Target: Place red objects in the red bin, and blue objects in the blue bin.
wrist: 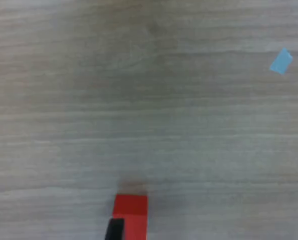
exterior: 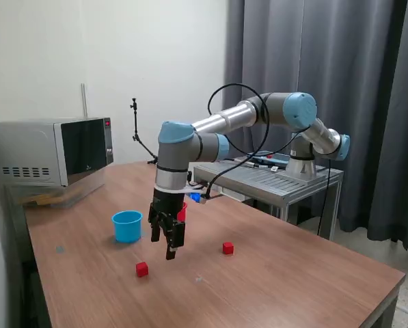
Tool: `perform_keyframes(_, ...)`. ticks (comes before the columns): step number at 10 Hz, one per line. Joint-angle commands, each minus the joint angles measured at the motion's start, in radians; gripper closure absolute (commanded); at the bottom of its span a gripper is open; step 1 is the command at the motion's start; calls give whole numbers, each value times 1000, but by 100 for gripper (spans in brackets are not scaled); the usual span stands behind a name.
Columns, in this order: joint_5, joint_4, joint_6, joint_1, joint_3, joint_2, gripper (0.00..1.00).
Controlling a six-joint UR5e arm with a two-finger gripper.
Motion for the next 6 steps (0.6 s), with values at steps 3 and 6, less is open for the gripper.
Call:
perform_keyframes(3,4,-3,26,-2,-31,26,0)
perform_keyframes(6,4,-3,121,-23,-28,27,0)
